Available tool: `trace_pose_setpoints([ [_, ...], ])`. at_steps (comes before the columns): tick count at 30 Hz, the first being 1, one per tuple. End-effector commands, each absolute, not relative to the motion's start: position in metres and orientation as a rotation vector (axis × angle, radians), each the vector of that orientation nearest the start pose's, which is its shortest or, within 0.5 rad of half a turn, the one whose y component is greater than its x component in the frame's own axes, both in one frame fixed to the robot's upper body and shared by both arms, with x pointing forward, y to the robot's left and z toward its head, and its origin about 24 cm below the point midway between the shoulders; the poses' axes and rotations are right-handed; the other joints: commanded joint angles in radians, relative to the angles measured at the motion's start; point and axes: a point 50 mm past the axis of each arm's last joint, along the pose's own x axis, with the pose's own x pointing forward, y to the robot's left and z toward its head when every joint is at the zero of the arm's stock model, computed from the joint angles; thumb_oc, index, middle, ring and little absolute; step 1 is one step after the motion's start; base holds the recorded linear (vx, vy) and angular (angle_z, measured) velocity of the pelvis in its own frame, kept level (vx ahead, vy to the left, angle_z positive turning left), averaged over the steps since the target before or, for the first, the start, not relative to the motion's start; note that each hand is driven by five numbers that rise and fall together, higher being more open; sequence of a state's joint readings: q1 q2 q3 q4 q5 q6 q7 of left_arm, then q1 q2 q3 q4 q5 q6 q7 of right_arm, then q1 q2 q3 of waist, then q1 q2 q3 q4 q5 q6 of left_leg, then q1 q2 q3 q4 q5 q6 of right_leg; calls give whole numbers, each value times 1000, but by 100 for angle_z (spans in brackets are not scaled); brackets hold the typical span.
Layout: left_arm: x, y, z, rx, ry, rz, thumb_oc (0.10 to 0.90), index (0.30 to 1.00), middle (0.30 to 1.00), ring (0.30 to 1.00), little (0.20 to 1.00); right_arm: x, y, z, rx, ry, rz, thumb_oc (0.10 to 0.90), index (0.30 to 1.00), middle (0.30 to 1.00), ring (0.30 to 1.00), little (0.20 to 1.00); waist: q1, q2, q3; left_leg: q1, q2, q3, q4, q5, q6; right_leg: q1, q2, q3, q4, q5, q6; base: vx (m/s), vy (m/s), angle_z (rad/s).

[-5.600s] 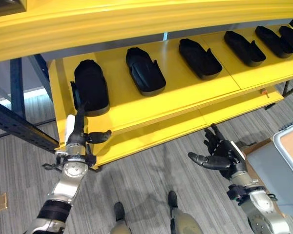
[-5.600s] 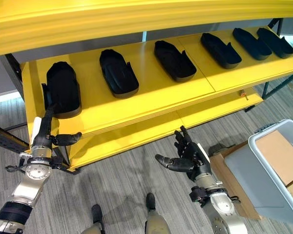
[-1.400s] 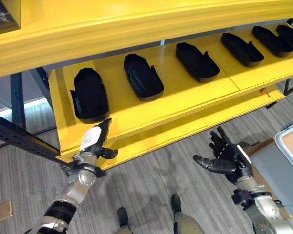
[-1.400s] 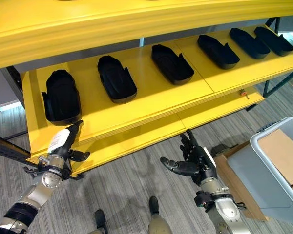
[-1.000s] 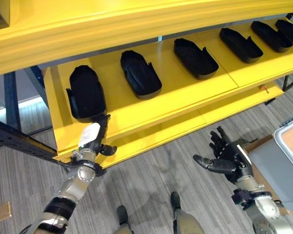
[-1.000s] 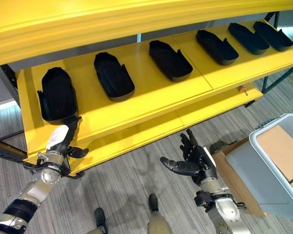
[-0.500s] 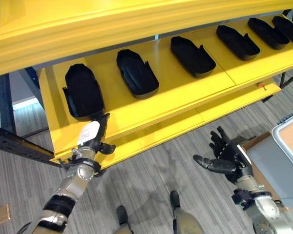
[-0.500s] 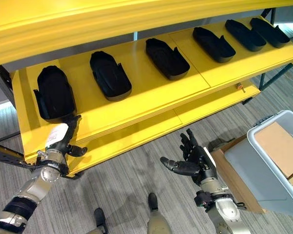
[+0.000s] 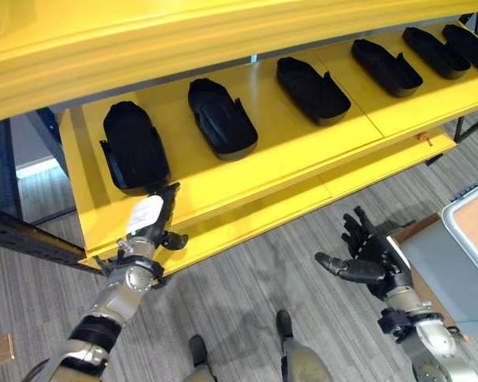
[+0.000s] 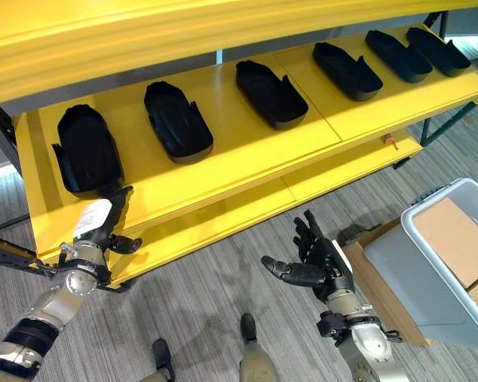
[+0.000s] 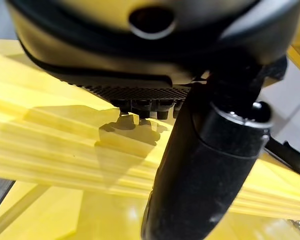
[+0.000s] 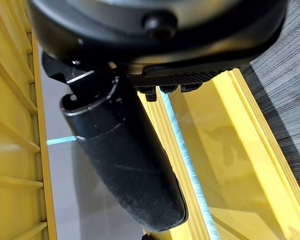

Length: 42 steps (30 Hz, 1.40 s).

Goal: Move parts from the plastic box to the shelf.

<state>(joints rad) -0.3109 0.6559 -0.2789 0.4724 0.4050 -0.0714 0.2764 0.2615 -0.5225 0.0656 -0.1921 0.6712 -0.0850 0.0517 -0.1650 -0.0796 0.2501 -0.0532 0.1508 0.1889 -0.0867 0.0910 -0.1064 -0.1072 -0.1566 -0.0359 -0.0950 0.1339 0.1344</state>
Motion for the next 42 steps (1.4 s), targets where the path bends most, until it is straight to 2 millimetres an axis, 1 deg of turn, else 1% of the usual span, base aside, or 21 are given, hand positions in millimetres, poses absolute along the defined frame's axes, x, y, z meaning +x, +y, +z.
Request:
trace_pose_setpoints([
  [1,332,270,122,1211,-206,197,900,1000,1000,1000,1000,218,-227,108,155,-259,140,900,1000,1000,1000,1000,-20,-31,-2,106,-5,29,-1,-103,30,91,-47,-26,8,-73,38,0,0,0],
  [8,333,270,128,1220,-222,202,900,1000,1000,1000,1000,219,-227,108,152,-257,143,900,1000,1000,1000,1000,-22,-35,0,103,-8,32,-1,-103,33,85,-49,-23,8,-68,40,0,0,0],
  [23,335,277,135,1234,-221,218,900,1000,1000,1000,1000,221,-226,112,149,-271,153,900,1000,1000,1000,1000,-26,-49,7,91,-14,39,-1,-102,38,63,-53,-7,8,-59,44,0,3,-1],
  [27,334,276,133,1233,-222,207,900,1000,1000,1000,1000,222,-225,111,146,-266,160,900,1000,1000,1000,1000,-23,-50,10,90,-17,38,-1,-103,40,61,-54,-6,8,-57,44,0,5,-1],
  [30,330,271,125,1207,-216,183,900,1000,1000,1000,1000,221,-224,109,145,-257,163,900,1000,1000,1000,1000,-17,-46,11,96,-17,33,-1,-104,40,71,-55,-11,8,-61,42,0,0,0],
  [32,324,264,117,1152,-219,155,900,1000,1000,1000,1000,222,-223,108,145,-252,157,900,1000,1000,1000,1000,-9,-42,8,103,-16,28,-1,-107,40,83,-53,-15,8,-66,40,5,-17,0],
  [33,318,257,113,1074,-238,140,900,1000,1000,1000,1000,222,-223,107,148,-254,151,900,1000,1000,1000,1000,-1,-39,3,109,-16,24,-1,-109,40,93,-53,-18,8,-70,38,9,-37,1],
  [34,314,252,112,1036,-252,122,900,1000,1000,1000,1000,222,-223,107,150,-253,150,900,1000,1000,1000,1000,2,-36,0,112,-15,21,-1,-110,40,99,-53,-21,8,-72,36,13,-59,8],
  [36,284,237,108,696,-312,71,900,1000,1000,1000,1000,222,-223,108,156,-274,136,900,1000,1000,1000,1000,26,-23,-22,123,-13,4,-1,-111,41,123,-51,-36,8,-78,29,27,-80,13],
  [37,274,234,106,560,-315,48,900,1000,1000,1000,1000,222,-222,109,154,-278,136,900,1000,1000,1000,1000,28,-20,-30,126,-12,-2,-1,-112,42,130,-50,-40,8,-79,27,17,-103,14],
  [38,257,229,98,273,-298,-7,900,1000,1000,1000,1000,220,-221,110,156,-289,140,900,1000,1000,1000,1000,42,-13,-41,132,-9,-11,-1,-110,42,145,-46,-49,8,-81,22,-21,-97,18],
  [39,249,225,96,177,-291,-53,900,1000,1000,1000,1000,219,-220,109,155,-291,144,900,1000,1000,1000,1000,46,-9,-49,131,-6,-16,-1,-108,41,149,-44,-55,8,-83,20,-29,-120,26],
  [40,235,218,93,82,-279,-127,900,1000,1000,1000,1000,216,-220,111,141,-298,152,900,1000,1000,1000,1000,56,-2,-65,132,-3,-28,-1,-102,40,160,-39,-69,8,-86,17,-49,-101,32],
  [41,229,216,87,-34,-252,-143,900,1000,1000,1000,1000,215,-219,110,139,-295,153,900,1000,1000,1000,1000,58,1,-73,130,-2,-34,-1,-99,39,164,-36,-75,8,-88,15,-78,-135,33],
  [42,219,210,76,-238,-199,-172,900,1000,1000,1000,1000,213,-218,108,134,-288,160,900,1000,1000,1000,1000,71,7,-85,126,4,-48,-1,-88,36,172,-30,-89,8,-91,12,-69,-91,38],
])
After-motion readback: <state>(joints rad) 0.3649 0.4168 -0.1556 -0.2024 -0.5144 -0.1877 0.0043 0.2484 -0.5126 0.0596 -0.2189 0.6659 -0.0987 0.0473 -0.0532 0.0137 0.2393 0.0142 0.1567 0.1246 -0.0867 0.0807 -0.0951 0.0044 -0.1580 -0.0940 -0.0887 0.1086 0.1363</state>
